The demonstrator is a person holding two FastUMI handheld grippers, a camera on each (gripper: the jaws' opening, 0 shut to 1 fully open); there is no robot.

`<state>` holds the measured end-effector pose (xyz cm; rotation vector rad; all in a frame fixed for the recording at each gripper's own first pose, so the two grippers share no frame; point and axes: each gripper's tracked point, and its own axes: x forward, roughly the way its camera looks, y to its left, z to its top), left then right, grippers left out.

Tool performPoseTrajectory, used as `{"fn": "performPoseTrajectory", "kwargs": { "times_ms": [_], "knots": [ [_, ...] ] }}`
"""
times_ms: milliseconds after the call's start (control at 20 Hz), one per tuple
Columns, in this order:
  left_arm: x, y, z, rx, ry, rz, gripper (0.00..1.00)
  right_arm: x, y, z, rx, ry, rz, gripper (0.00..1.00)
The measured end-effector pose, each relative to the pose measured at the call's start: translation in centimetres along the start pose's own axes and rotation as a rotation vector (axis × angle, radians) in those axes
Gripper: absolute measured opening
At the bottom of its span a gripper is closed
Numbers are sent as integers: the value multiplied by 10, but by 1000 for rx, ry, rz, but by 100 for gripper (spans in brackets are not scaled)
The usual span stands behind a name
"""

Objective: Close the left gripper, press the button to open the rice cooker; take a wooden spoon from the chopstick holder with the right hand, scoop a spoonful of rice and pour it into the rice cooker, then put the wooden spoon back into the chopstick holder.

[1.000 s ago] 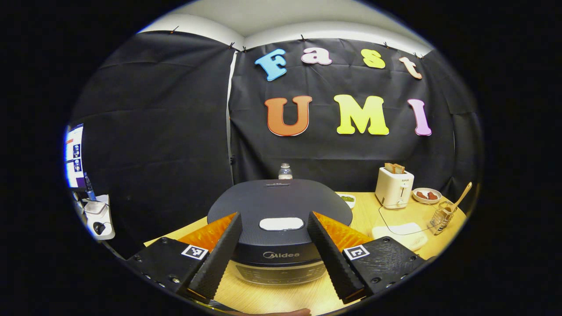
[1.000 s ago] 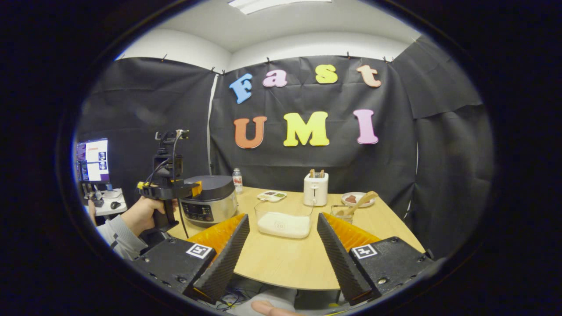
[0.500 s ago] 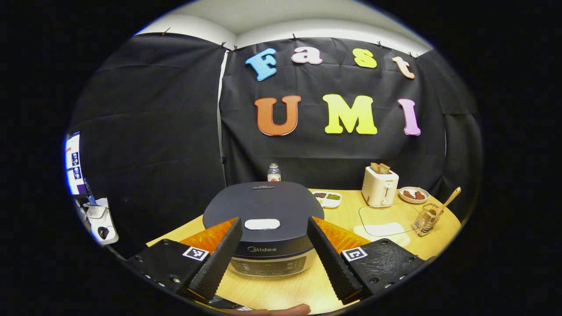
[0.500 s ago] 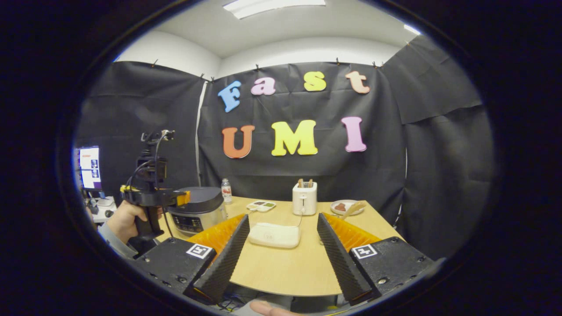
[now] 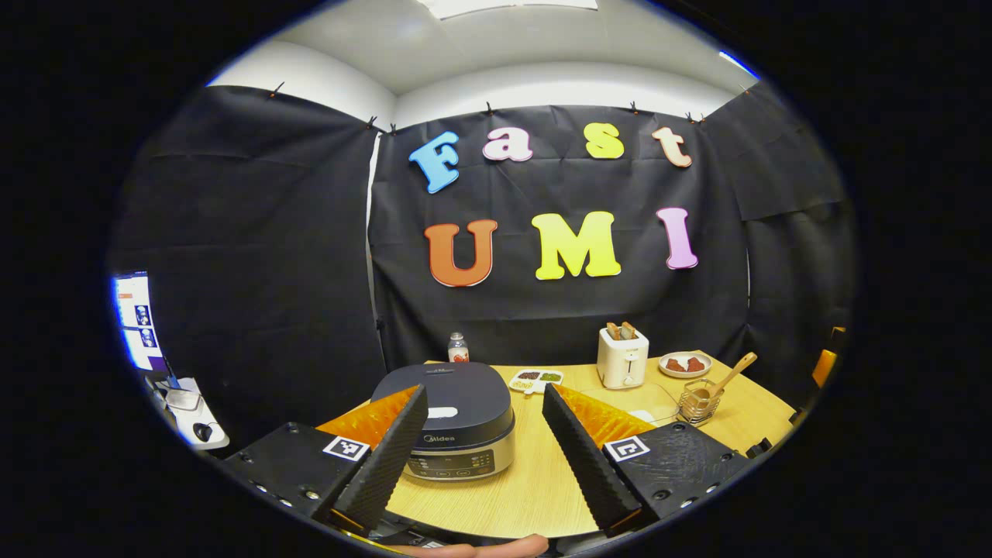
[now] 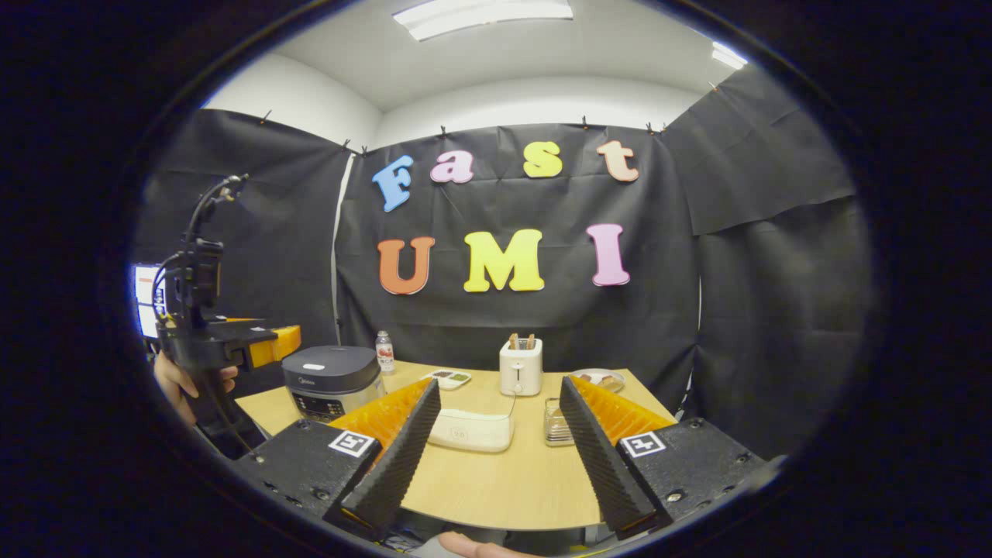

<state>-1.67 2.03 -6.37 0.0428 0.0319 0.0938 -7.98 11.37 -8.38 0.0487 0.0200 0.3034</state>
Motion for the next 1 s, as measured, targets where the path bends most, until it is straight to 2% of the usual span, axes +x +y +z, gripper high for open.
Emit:
{"fn": "performPoseTrajectory", "kwargs": {
  "times_ms": [350,550,650,700,800,850,1000],
  "knots": [
    [-63,-32,18,-15,-61,-74,95,-7,-15,9,6,-16,-22,100],
    [-87,-46,-13,-5,-5,-74,95,-8,-17,3,-4,-9,-15,99],
    [-96,-54,-18,-13,10,-89,95,-9,-18,-1,-7,-3,-13,100],
    [-99,-56,-15,-13,1,-94,100,-8,-18,-2,-7,0,-12,100],
    [-102,-62,-8,-11,-17,-109,100,-11,-21,-3,-10,2,-17,100],
    [-104,-64,-6,-3,-26,-115,95,-12,-22,-3,-12,1,-18,100],
    [-102,-66,0,3,-48,-118,95,-15,-24,-1,-12,-1,-21,100]
  ]
}}
